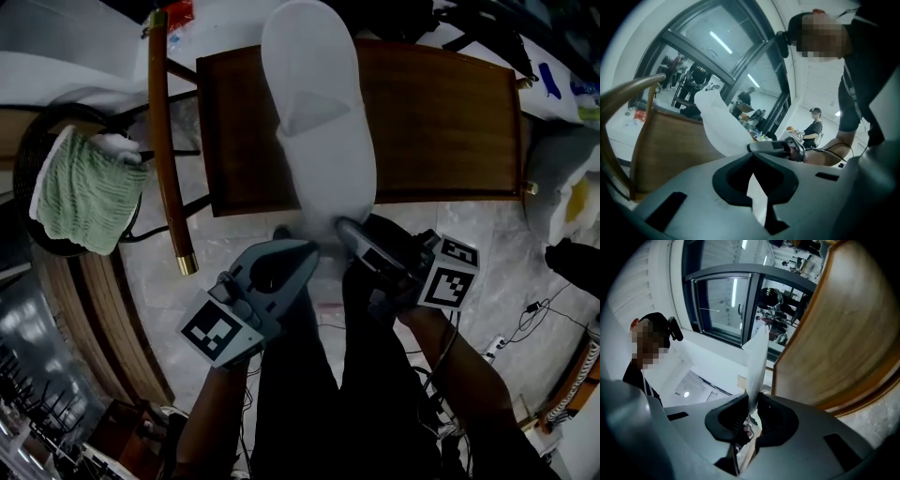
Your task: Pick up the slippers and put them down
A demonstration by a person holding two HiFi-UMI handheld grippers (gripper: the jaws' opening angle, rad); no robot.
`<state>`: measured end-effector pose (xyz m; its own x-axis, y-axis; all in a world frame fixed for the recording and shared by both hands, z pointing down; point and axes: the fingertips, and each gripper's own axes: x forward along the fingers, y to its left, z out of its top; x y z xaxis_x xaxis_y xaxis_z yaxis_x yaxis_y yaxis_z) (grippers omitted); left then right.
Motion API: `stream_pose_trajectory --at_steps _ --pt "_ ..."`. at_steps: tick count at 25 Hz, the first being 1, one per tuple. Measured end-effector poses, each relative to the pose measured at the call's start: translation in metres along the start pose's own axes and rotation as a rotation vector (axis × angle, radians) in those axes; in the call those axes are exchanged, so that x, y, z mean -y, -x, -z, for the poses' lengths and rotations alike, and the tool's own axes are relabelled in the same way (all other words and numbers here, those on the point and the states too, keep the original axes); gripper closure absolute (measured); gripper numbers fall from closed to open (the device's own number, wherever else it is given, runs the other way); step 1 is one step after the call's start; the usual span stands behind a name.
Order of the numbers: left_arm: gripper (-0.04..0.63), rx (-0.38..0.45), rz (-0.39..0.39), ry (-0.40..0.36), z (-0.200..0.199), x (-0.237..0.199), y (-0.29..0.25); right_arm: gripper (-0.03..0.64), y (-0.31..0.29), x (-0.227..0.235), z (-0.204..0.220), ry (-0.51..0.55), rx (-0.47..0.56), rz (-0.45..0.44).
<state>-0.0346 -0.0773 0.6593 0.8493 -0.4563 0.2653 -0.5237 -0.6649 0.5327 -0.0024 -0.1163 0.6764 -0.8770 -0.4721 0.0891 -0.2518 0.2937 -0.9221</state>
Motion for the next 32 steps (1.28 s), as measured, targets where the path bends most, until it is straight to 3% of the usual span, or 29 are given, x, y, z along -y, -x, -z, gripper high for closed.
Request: stream_pose_trajectory --at_steps 11,19,32 --pt "0.592 0.124 0.021 -0.154 -0.137 0.048 0.036 0.551 0.007 -0.139 -0.086 0.147 0.122 -0.088" --pt "0.592 0.197 0.042 -0.313 -0.234 0.093 0.065 0.551 0.017 -0.259 -0.146 0.352 0.191 -0.197" --pt "0.592 0.310 0.106 -0.479 -0.317 0.158 0.093 0.551 0.036 -0.376 -0.184 0.529 0.297 -0.363"
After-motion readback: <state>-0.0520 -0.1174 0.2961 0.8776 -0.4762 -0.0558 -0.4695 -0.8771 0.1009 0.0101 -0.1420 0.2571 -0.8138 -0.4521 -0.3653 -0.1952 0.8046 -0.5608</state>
